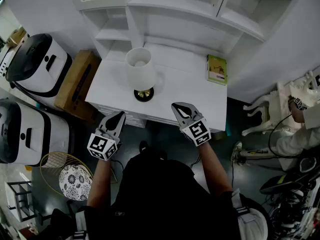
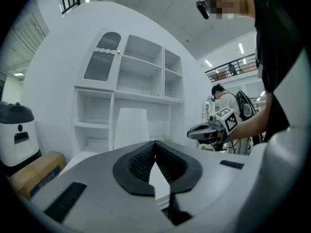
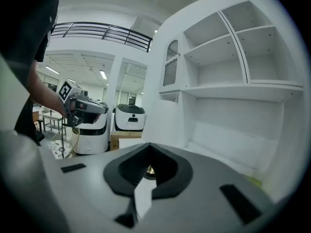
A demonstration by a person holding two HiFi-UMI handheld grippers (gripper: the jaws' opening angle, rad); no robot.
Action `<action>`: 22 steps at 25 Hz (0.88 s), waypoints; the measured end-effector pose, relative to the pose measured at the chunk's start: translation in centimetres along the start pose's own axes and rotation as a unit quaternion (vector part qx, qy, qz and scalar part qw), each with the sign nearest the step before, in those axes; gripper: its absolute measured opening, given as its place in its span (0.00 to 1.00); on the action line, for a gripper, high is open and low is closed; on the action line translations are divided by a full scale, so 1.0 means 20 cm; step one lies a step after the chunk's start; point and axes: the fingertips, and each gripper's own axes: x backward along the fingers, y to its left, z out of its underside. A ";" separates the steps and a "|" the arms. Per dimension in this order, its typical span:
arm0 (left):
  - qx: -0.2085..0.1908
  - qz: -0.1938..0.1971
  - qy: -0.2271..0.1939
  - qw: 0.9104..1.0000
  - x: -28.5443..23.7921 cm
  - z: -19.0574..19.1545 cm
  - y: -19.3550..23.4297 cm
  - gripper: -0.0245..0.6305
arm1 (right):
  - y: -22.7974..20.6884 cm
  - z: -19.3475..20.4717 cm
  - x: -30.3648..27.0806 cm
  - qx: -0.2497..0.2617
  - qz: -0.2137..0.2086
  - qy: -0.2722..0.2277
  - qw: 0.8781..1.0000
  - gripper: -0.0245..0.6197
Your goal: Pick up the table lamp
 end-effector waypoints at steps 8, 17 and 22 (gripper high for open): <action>0.004 -0.001 -0.006 1.000 -0.02 0.01 -0.06 0.05 | 0.02 -0.02 0.05 0.010 -0.009 -0.003 1.000 0.05; 0.016 0.010 -0.006 1.000 -0.09 0.09 -0.08 0.05 | 0.03 0.01 0.07 0.002 -0.015 -0.001 1.000 0.05; 0.024 0.032 0.001 0.999 -0.18 0.15 -0.05 0.05 | 0.00 0.03 0.05 -0.006 0.000 0.009 1.000 0.05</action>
